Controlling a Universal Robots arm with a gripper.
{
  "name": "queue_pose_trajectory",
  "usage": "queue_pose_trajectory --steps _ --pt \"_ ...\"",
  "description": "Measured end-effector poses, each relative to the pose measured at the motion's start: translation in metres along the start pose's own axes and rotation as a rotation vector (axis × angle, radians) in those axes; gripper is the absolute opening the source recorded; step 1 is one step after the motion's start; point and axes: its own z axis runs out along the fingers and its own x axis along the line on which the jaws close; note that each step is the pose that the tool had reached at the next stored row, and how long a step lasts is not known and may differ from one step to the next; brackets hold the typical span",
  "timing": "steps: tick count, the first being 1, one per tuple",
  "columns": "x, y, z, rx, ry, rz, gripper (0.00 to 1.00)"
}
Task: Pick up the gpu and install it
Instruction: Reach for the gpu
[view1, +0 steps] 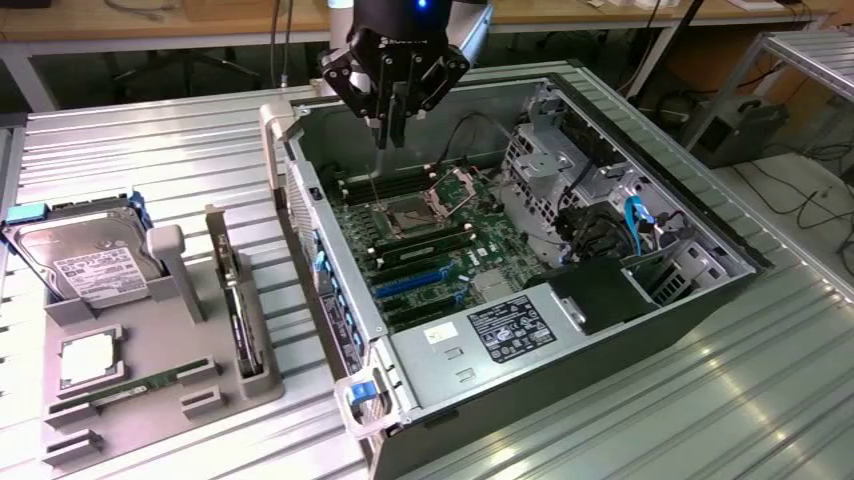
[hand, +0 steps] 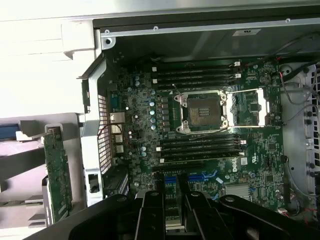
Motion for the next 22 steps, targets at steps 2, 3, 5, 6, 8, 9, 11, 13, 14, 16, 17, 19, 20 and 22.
queue_pose_trajectory --steps 2,3,5,6,8,9,11,13,14,16,17,19,20,22 --pt "0.000 0.0000 0.0000 0.0000 0.0000 0.000 0.24" --pt "0.000 -0.0004 -0.0001 0.0001 0.0001 0.000 0.24" --pt "0.000 -0.0022 -0.0001 0.0000 0.0000 0.000 0.24" --pt "0.000 -0.0046 -0.0002 0.0000 0.0000 0.000 0.24" --pt "0.002 -0.0094 -0.0004 0.0000 0.0000 0.000 0.24" --pt "0.002 -0.0114 -0.0005 -0.0001 -0.0001 0.000 0.24" --pt "0.004 -0.0149 -0.0007 0.0000 0.0000 0.000 0.24" --pt "0.007 -0.0189 -0.0009 0.0003 -0.0001 0.000 0.22" --pt "0.010 -0.0216 -0.0010 0.0004 -0.0001 0.000 0.16" --pt "0.015 -0.0258 -0.0011 0.0003 -0.0003 0.000 0.11" --pt "0.018 -0.0280 -0.0013 0.0004 -0.0003 0.000 0.11" --pt "0.024 -0.0325 -0.0015 0.0006 -0.0005 0.000 0.11" --pt "0.028 -0.0355 -0.0015 0.0005 -0.0007 0.000 0.11" --pt "0.034 -0.0401 -0.0017 0.0007 -0.0008 0.000 0.11"
